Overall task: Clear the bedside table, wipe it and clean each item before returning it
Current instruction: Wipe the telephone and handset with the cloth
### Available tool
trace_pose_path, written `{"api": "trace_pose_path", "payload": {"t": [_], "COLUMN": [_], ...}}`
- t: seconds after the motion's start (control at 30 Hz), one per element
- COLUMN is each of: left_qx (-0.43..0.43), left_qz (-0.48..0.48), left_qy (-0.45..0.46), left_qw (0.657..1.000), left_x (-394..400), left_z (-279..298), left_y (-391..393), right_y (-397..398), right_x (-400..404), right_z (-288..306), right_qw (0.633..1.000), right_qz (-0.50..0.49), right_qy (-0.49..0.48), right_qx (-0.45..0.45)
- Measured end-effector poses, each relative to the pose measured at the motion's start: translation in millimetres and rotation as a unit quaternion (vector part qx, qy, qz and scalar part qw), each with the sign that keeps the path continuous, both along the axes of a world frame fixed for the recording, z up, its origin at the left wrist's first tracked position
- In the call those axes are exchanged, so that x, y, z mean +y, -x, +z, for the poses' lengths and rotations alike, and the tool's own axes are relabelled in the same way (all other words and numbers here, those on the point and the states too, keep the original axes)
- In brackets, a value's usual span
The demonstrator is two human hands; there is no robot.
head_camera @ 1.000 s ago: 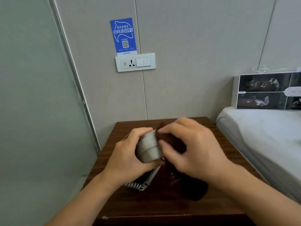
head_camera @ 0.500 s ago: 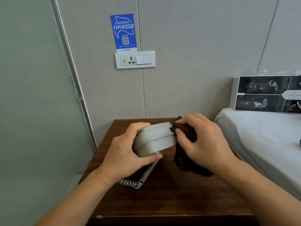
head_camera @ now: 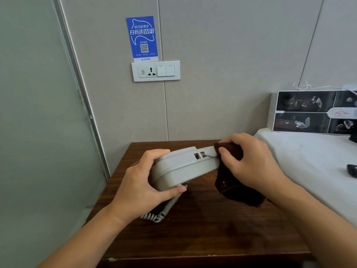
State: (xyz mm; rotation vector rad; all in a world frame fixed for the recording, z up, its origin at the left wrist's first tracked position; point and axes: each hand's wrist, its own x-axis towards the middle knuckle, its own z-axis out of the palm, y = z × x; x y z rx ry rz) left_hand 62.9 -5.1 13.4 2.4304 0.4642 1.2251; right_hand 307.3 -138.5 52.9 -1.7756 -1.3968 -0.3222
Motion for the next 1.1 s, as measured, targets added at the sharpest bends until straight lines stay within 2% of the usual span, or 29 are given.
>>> {"api": "trace_pose_path", "payload": {"t": [0.17,0.23,0.33,0.4,0.47,0.57,0.73,0.87,1.0,1.1], "left_qx": [-0.012,-0.005,0.013,-0.003,-0.030,-0.027,-0.017,0.045,0.155,0.187], "left_qz": [-0.002,-0.002,0.004,-0.005,-0.025,-0.054,-0.051,0.059,0.132,0.144], "left_qy": [-0.005,-0.009,-0.011,0.008,0.027,0.054,0.072,-0.030,-0.165,-0.193], "left_qw": [1.000,1.000,1.000,1.000,0.999,0.997,0.996,0.997,0.965,0.952], "left_x": [-1.4,-1.9,0.8,2.1,2.4,0.9,2.4,9.3,4.8,-1.1], "left_z": [0.1,-1.4,-3.1,-3.9,-4.7,-4.1,5.4,20.5,39.4,46.1], "left_y": [0.4,0.8,1.5,2.3,3.5,3.3,6.2,14.5,22.4,17.7], "right_y": [39.7,33.4,1.9,-16.3,-24.9,-22.0,-10.0,-1.6,11.1,22.2], "right_x": [-7.8,-4.5,2.4,4.6,6.3,9.7,8.4,9.8,11.9,12.4], "right_z": [0.0,-0.9,-3.6,-10.9,-19.2,-24.7,-21.2,-22.2,-25.3,-26.5], "right_qw": [0.986,0.986,0.999,0.999,0.994,0.975,0.960,0.957,0.958,0.954], "right_qz": [0.142,0.146,0.034,-0.027,-0.008,0.073,0.127,0.138,0.147,0.165], "right_qy": [-0.051,-0.048,-0.012,0.027,0.048,0.051,-0.028,-0.051,-0.075,-0.092], "right_qx": [-0.076,-0.072,-0.038,0.010,0.098,0.205,0.247,0.249,0.235,0.233]}}
